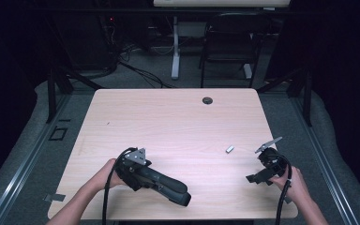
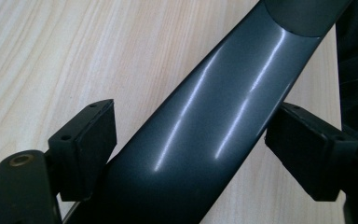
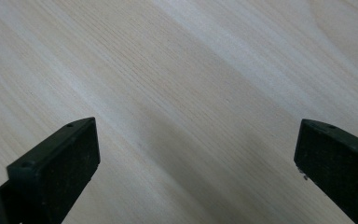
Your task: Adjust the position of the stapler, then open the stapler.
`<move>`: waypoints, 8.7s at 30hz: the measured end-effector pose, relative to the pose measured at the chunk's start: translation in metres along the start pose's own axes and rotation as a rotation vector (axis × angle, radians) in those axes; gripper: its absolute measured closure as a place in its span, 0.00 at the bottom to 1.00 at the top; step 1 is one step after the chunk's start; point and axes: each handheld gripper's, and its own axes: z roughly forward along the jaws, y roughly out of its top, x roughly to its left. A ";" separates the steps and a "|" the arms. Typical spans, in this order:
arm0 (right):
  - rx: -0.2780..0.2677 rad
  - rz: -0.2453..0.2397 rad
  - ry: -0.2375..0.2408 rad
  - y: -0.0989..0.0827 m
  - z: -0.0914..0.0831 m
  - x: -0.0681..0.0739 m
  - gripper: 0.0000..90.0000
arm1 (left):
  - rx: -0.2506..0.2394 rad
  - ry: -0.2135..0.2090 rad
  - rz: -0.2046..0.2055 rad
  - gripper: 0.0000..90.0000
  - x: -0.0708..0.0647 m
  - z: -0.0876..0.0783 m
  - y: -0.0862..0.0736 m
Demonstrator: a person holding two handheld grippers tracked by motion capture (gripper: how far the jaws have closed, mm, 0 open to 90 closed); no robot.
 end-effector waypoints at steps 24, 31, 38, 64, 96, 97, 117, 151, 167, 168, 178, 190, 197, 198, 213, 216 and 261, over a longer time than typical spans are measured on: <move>-0.011 0.006 -0.017 0.000 -0.001 0.000 0.01 | -0.014 0.055 -0.018 0.41 0.002 -0.004 -0.002; -0.006 0.008 -0.021 0.000 -0.001 0.001 0.01 | -0.007 0.068 -0.003 0.44 0.000 -0.003 0.000; -0.006 0.008 -0.029 0.000 0.000 0.001 0.02 | -0.014 0.060 0.012 0.53 -0.002 -0.001 0.003; 0.000 -0.003 -0.026 0.001 0.002 0.001 0.03 | 0.023 0.000 0.110 0.57 0.005 0.006 0.017; -0.006 -0.011 -0.022 0.004 0.005 0.006 0.03 | 0.039 -0.024 0.190 0.56 0.020 0.019 0.038; -0.006 -0.011 -0.022 0.004 0.005 0.006 0.03 | 0.034 -0.025 0.190 0.56 0.020 0.020 0.039; -0.001 -0.028 -0.029 0.006 0.005 0.009 0.04 | 0.050 -0.035 0.206 0.56 0.030 0.031 0.057; -0.051 -0.040 -0.068 0.003 -0.002 0.011 0.05 | -0.135 0.194 -0.067 0.00 0.013 0.001 0.050; -0.071 -0.072 -0.090 0.010 -0.001 0.018 0.08 | -0.225 0.440 -0.237 0.00 -0.025 -0.013 0.058; -0.079 -0.071 -0.086 0.010 -0.001 0.019 0.08 | -0.226 0.434 -0.242 0.00 -0.027 -0.013 0.059; -0.097 -0.072 -0.062 0.015 -0.001 0.032 0.09 | -0.272 0.444 -0.250 0.00 -0.047 -0.009 0.073; -0.122 -0.100 -0.031 0.026 0.004 0.055 0.16 | -0.301 0.388 -0.238 0.00 -0.055 -0.002 0.078; -0.133 -0.112 -0.059 0.034 0.008 0.069 0.28 | -0.310 0.362 -0.226 0.14 -0.063 0.003 0.081; -0.130 -0.108 -0.056 0.035 0.010 0.071 0.30 | -0.310 0.347 -0.225 0.17 -0.064 0.006 0.082; -0.173 -0.122 -0.058 0.040 0.014 0.085 0.61 | -0.284 0.293 -0.216 0.55 -0.076 0.031 0.086; -0.182 -0.137 -0.059 0.041 0.016 0.090 0.71 | -0.280 0.298 -0.217 0.65 -0.077 0.039 0.087; -0.291 -0.289 -0.096 0.057 0.063 0.133 1.00 | -0.258 0.455 -0.353 1.00 -0.069 0.106 0.091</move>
